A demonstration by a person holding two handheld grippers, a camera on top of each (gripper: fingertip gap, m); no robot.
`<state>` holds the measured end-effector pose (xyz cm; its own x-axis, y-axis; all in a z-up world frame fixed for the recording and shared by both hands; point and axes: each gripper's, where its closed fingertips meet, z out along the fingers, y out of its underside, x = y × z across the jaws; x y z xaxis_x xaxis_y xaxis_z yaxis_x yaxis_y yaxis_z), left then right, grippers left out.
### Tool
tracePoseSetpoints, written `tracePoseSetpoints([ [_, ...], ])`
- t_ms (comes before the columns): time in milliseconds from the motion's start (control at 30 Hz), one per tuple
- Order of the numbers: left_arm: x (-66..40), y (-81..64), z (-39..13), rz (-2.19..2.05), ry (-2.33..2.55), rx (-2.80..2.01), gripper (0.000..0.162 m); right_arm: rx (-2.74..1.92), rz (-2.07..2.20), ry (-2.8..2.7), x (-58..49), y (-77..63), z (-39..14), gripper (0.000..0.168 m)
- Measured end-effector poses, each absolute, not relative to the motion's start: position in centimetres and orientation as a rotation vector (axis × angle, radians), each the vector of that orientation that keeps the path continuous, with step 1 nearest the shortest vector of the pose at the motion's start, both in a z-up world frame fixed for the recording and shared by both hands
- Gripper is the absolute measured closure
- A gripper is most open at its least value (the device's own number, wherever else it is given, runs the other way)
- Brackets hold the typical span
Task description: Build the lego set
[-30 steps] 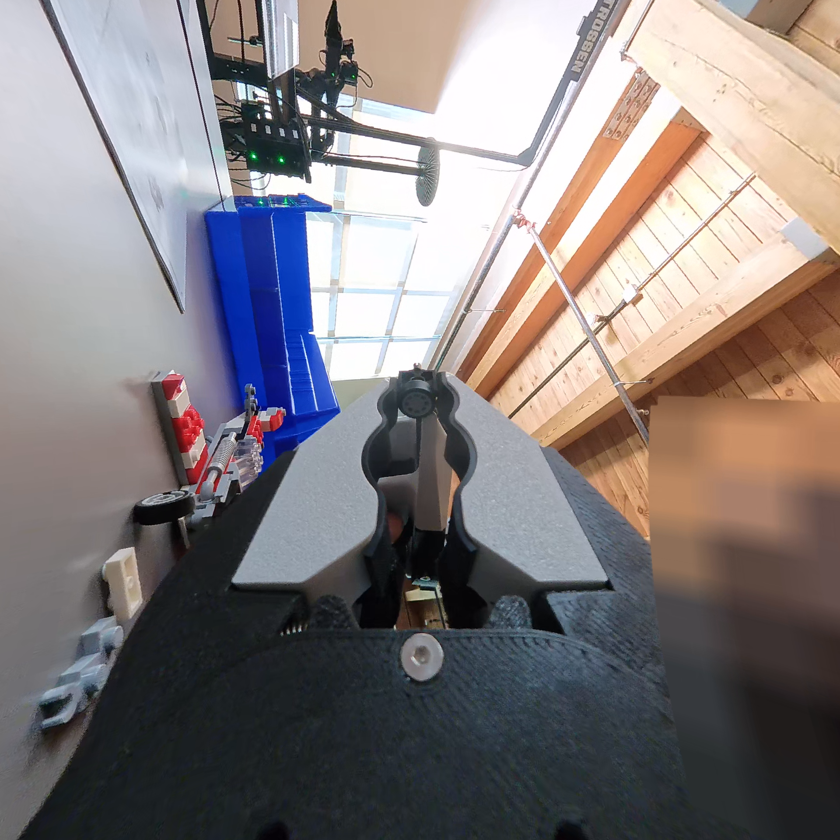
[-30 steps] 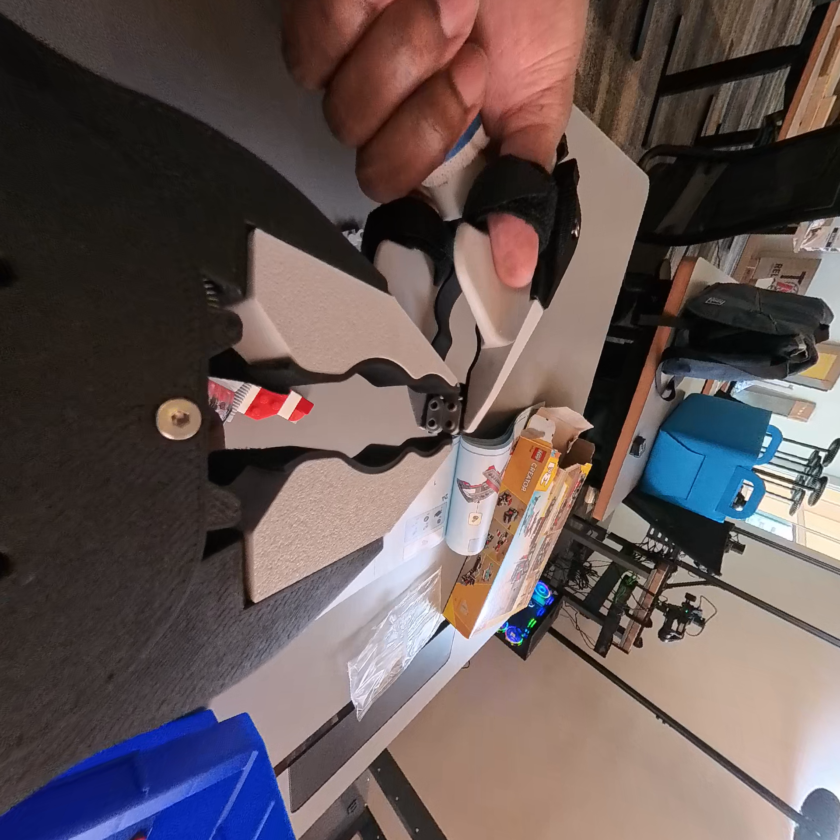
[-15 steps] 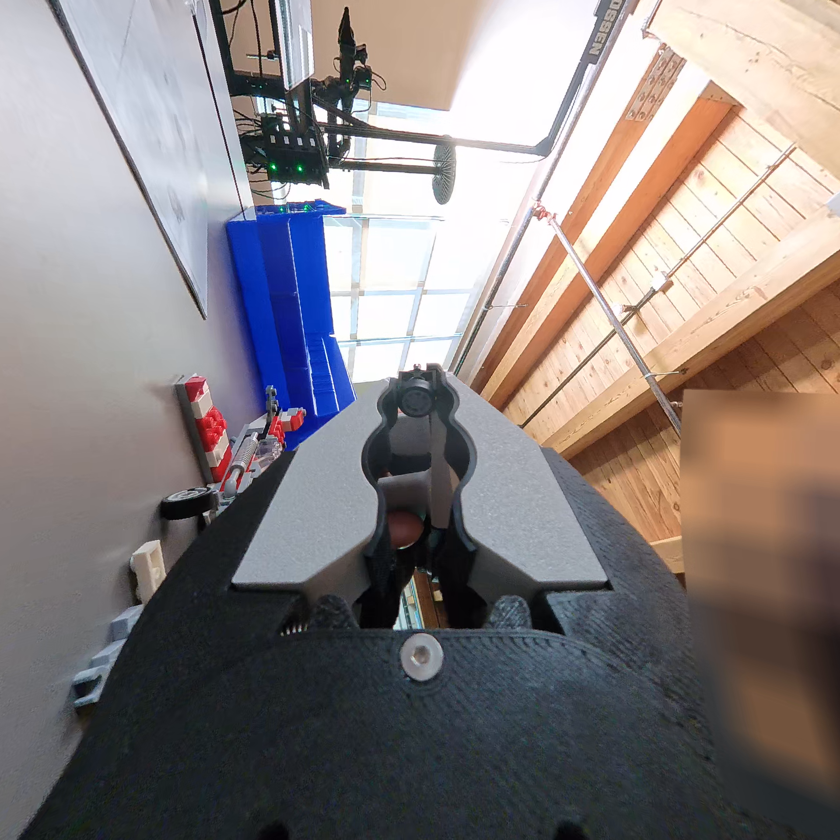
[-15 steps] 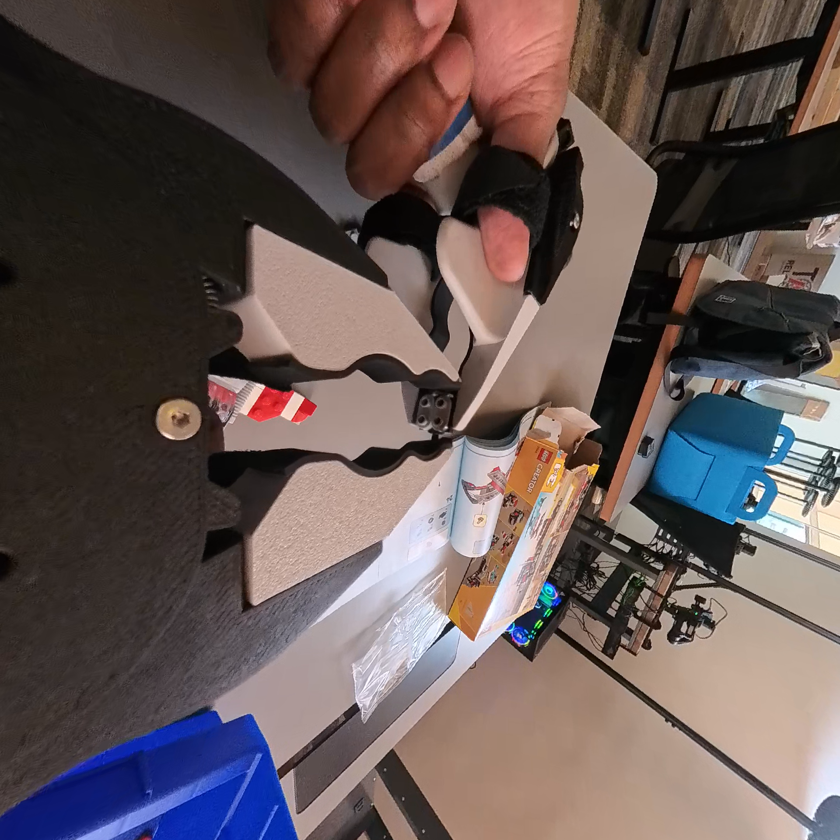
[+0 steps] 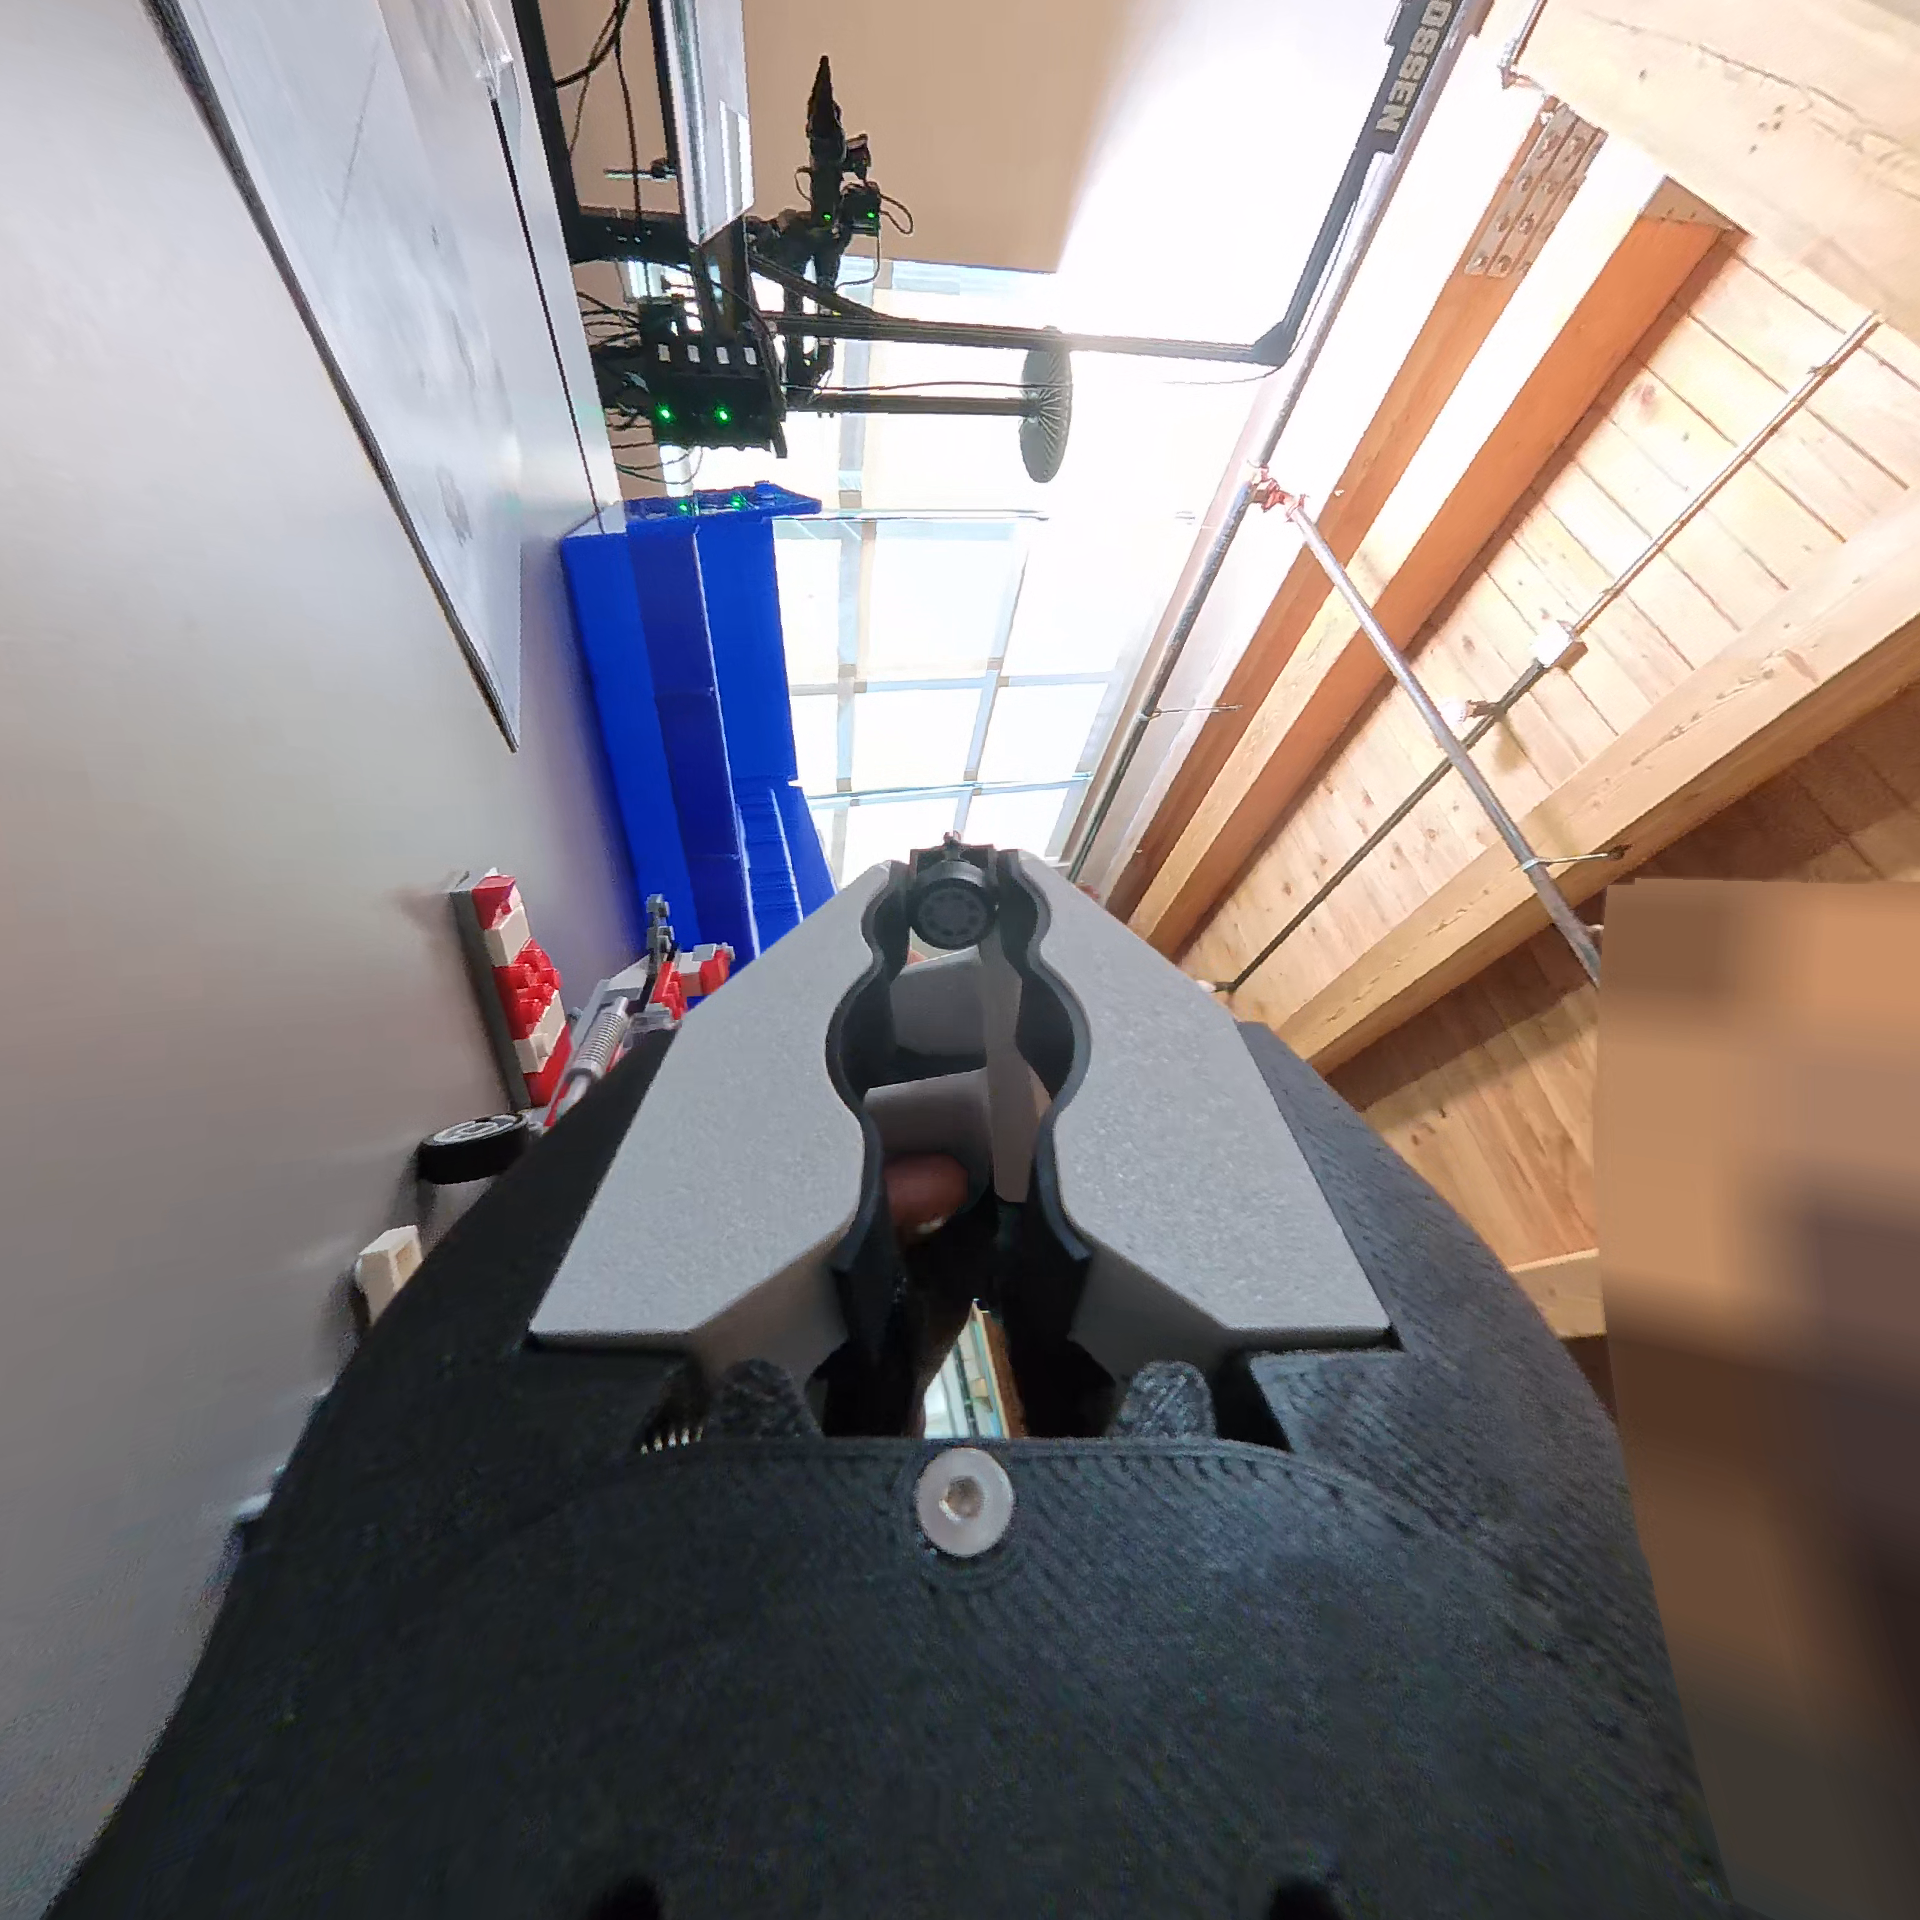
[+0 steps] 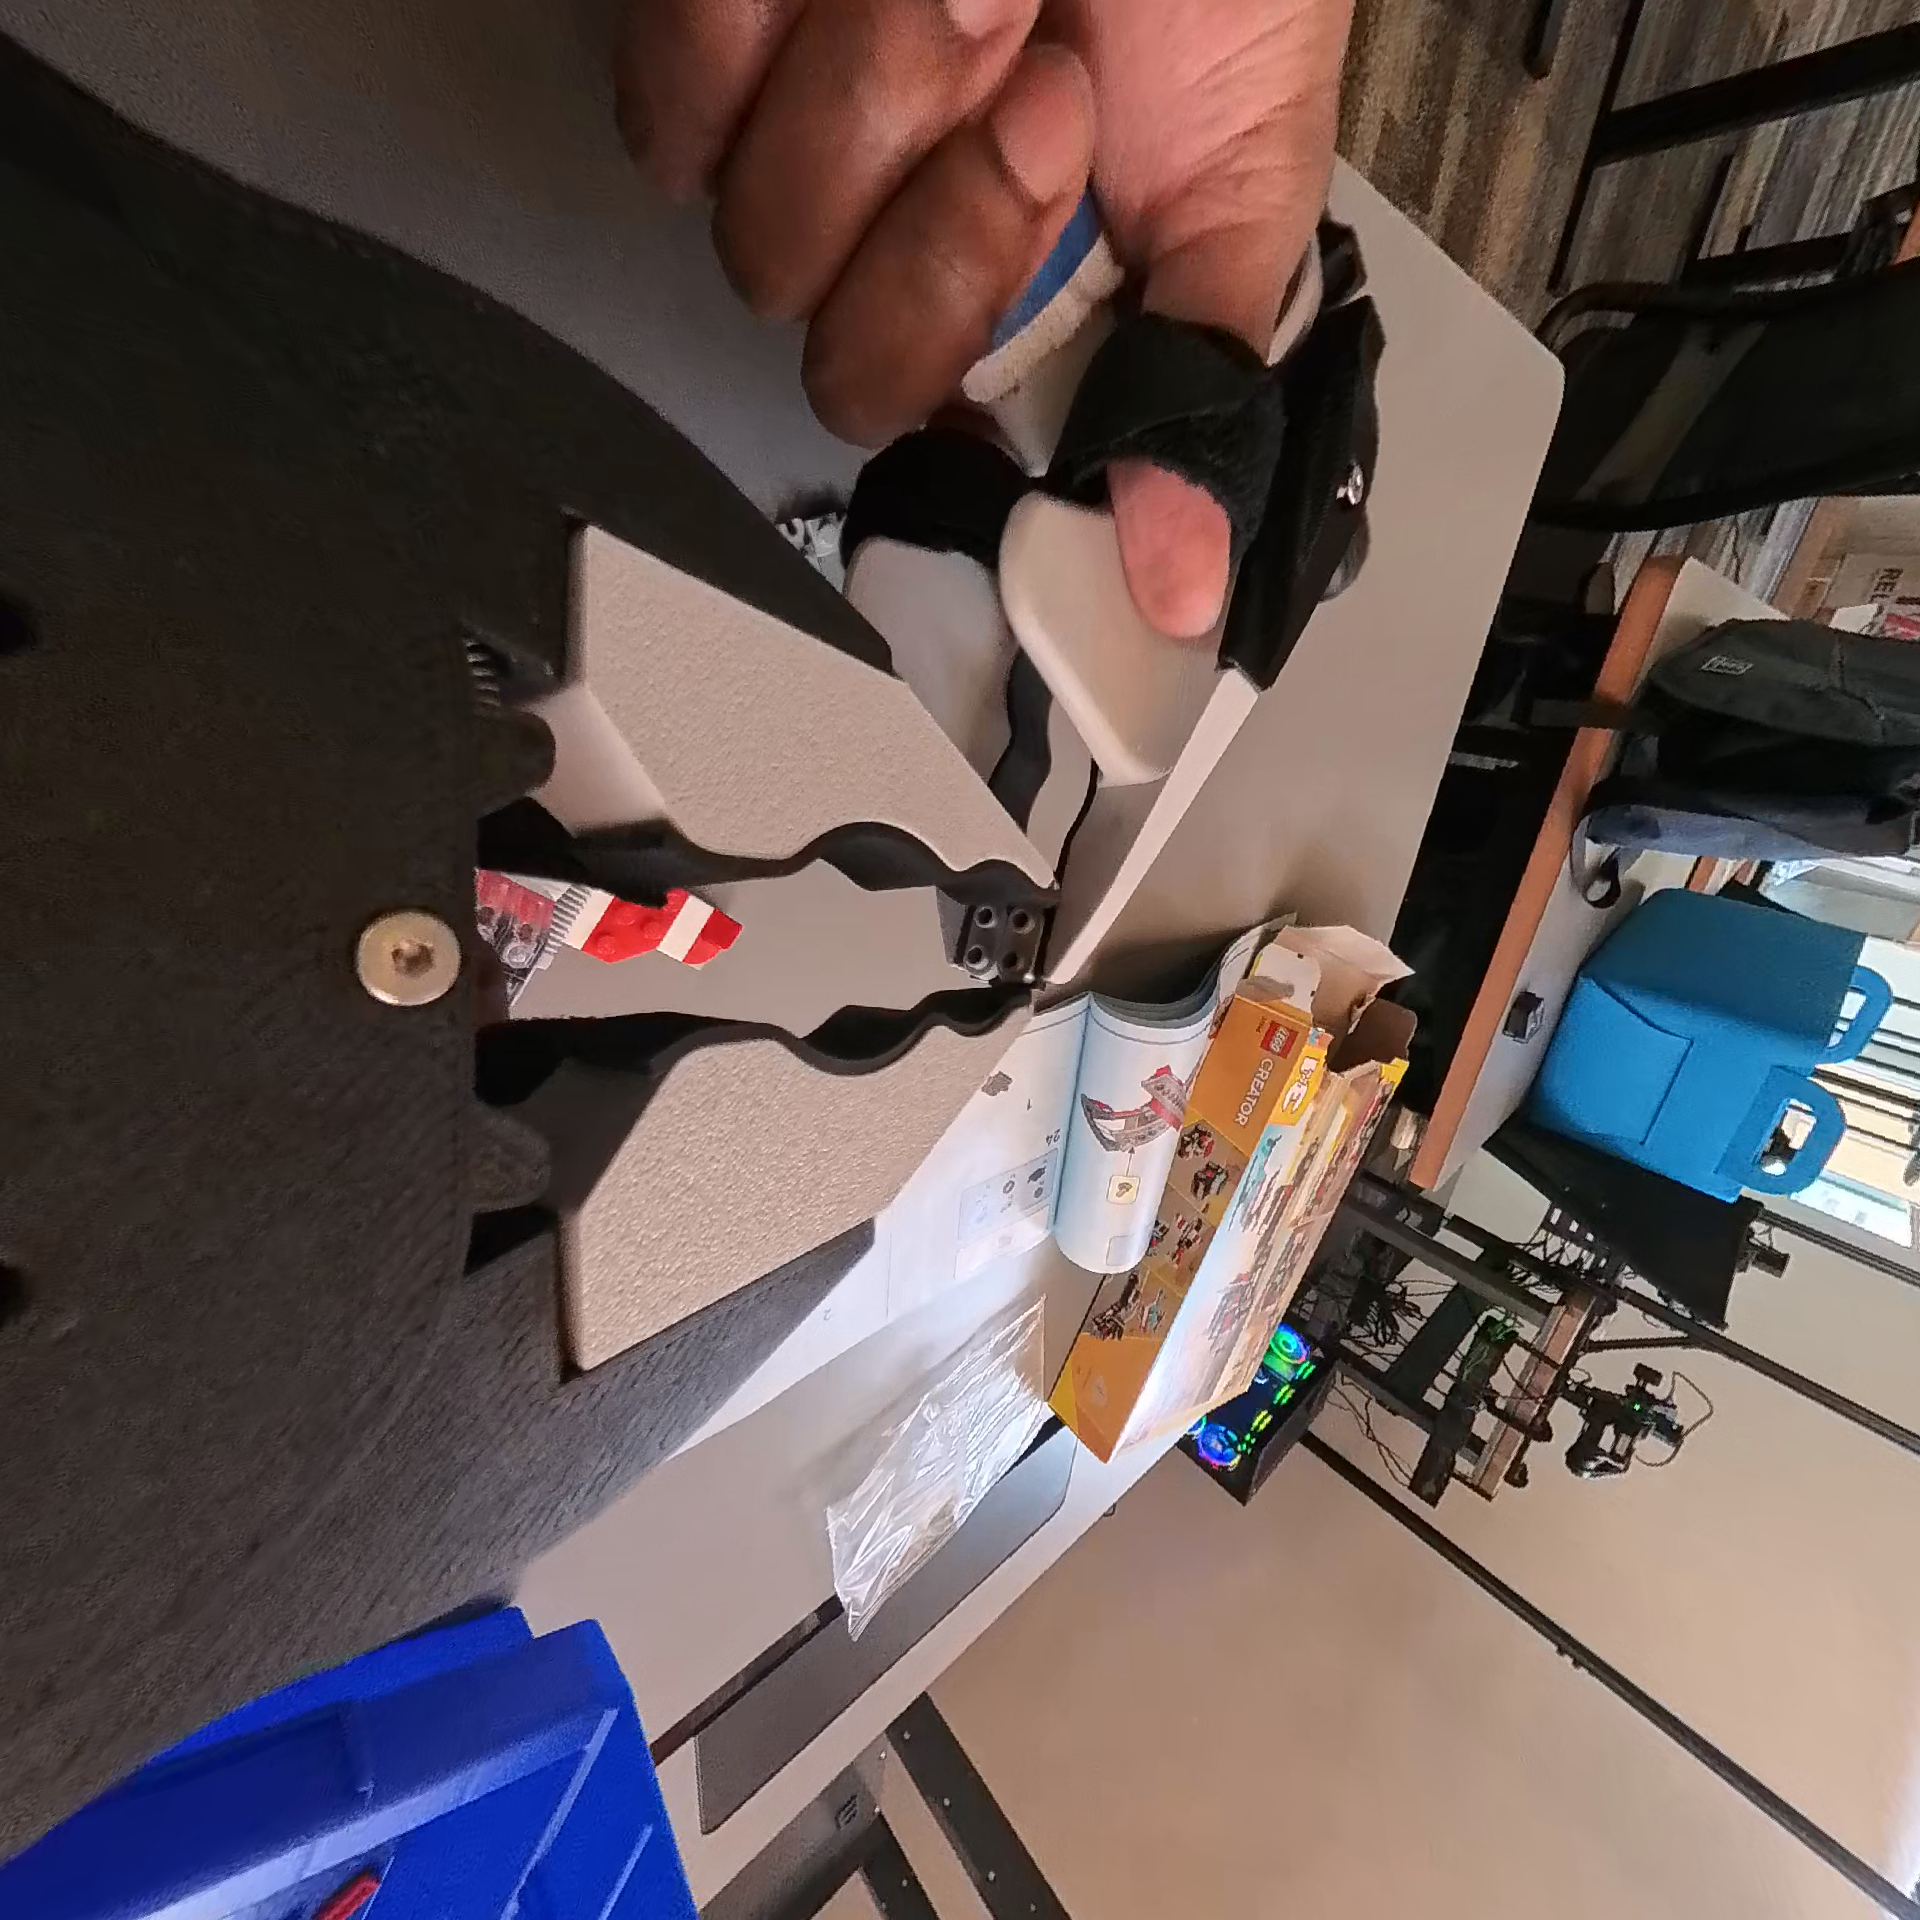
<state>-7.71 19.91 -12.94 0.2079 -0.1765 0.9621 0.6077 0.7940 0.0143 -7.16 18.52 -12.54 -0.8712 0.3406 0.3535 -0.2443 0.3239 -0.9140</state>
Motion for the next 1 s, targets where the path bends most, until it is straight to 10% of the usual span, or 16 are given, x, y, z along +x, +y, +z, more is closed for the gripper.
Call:
tracePoseSetpoints([
  [33, -7.7, 19.9, -13.0, -0.560, -1.254, -0.419, 0.142, -0.088, 1.576, -2.108, -7.2, 18.5, -12.6, 0.153],
  [467, -8.3, 18.0, -12.1, -0.583, -1.222, -0.361, 0.143, -0.126, 1.620, -2.080, -7.4, 19.0, -11.8, 0.168],
  [1000, -7.3, 20.4, -12.5, -0.698, -1.201, -0.500, 0.143, -0.116, 1.642, -2.139, -7.2, 18.7, -12.7, 0.147],
])
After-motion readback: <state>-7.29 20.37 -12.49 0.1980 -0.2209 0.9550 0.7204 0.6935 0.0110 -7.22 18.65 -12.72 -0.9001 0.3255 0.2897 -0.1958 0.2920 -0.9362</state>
